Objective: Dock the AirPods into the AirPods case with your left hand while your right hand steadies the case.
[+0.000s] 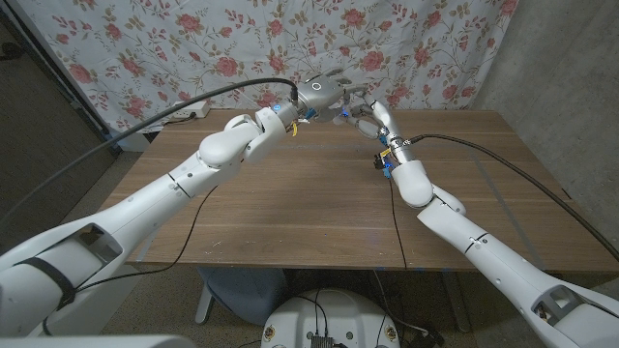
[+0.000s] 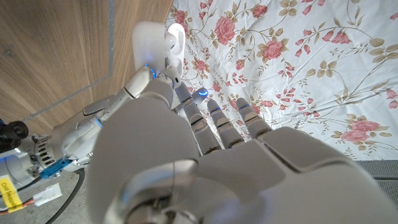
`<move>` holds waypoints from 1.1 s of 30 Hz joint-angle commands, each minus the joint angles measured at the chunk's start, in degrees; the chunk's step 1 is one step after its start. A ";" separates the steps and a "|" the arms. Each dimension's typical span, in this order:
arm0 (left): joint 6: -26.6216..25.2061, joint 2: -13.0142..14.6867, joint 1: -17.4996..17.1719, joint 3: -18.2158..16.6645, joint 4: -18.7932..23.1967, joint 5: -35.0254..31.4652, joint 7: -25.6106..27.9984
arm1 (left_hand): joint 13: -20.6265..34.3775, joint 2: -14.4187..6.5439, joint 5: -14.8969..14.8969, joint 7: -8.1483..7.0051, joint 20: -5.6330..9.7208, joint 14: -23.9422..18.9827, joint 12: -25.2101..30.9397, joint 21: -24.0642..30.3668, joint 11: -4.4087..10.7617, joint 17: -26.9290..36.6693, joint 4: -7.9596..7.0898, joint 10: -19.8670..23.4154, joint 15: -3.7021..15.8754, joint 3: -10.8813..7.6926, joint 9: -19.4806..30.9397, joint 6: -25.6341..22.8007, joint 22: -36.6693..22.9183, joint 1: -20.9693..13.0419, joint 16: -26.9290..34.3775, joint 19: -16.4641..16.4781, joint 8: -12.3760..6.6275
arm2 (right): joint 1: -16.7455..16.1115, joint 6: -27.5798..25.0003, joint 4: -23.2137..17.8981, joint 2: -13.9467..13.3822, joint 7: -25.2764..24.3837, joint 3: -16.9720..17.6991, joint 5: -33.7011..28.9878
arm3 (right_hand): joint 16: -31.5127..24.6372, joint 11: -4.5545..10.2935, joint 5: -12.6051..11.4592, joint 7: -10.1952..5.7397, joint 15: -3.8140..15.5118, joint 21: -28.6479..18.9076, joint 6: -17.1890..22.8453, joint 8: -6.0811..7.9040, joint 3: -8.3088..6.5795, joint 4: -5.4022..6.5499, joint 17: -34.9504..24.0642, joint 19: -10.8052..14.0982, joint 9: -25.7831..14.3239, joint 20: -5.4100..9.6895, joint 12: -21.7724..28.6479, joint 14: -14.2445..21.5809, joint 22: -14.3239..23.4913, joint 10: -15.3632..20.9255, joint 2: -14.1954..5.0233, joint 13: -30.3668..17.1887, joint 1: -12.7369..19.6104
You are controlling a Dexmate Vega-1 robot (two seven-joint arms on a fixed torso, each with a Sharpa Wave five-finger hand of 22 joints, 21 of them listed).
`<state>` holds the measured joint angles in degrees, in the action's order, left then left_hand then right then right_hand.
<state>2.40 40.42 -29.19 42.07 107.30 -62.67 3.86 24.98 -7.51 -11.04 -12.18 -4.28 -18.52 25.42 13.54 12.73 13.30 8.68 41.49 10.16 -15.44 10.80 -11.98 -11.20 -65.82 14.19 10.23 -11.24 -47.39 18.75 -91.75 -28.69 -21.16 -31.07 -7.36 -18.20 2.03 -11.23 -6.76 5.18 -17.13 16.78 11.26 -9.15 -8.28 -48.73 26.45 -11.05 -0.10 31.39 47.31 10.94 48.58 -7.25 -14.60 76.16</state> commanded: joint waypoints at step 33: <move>-0.50 0.16 -2.83 -1.99 1.20 3.47 4.02 | -5.15 2.87 0.78 -0.31 0.64 2.29 -8.77 -0.17 -0.32 -1.59 -1.64 -6.54 0.75 1.55 -0.05 -0.52 -0.04 6.23 -1.87 -0.14 -0.19 | 0.46 -0.20 1.66 0.40 0.16 0.67 1.82 | 0.38 8.32 -0.36 0.09 8.65 0.40 0.73 0.63 -0.05 -0.29 -0.16 0.00 -0.15 -0.26 0.38 0.21 0.07 8.60 -0.47 -0.10 0.12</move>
<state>2.66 40.45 -30.46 40.98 107.21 -60.07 6.24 19.88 -4.55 -10.36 -12.18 -3.87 -17.34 16.83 13.54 12.28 11.71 7.09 35.39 9.85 -13.88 10.66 -12.59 -11.20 -60.17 12.65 9.81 -11.53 -46.99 19.34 -90.50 -28.31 -20.95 -30.62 -6.41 -17.69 1.97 -11.24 -6.43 5.77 -16.63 17.11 11.66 -9.15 -8.28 -48.76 26.46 -11.05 -0.09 31.39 47.24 10.94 48.66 -6.97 -14.47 75.97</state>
